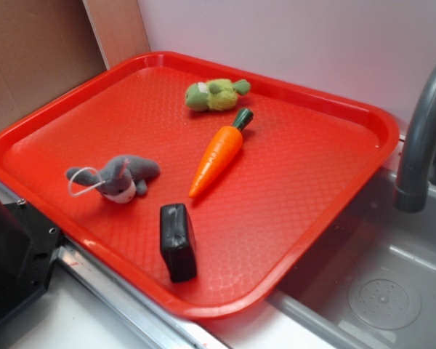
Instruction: Grab the black box.
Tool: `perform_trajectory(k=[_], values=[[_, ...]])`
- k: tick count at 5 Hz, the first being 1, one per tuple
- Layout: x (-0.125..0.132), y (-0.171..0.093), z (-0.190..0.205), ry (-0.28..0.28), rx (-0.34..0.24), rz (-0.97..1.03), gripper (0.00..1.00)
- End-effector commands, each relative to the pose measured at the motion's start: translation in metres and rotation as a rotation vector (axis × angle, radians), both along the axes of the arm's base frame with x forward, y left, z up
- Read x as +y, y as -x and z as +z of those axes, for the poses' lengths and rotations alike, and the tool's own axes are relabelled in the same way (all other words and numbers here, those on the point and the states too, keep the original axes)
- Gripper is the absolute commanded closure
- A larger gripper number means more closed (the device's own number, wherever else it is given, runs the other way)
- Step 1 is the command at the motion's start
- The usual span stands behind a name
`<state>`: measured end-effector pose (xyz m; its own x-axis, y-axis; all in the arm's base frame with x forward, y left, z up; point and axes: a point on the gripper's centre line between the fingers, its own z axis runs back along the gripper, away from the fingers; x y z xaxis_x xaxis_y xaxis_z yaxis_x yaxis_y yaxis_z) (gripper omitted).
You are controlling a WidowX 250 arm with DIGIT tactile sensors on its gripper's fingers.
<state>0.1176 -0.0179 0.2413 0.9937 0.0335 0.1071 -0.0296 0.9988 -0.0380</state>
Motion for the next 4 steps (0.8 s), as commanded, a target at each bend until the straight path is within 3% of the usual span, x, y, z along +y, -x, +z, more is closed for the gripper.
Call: perform_trajectory(k=[1,3,4], values=[[0.000,0.000,0.000,0.000,0.000,0.000,0.00],[-0.061,-0.042,-0.068,-0.012,0.034,0.381,0.00],[-0.061,-0.042,-0.068,-0.012,0.034,0.381,0.00]])
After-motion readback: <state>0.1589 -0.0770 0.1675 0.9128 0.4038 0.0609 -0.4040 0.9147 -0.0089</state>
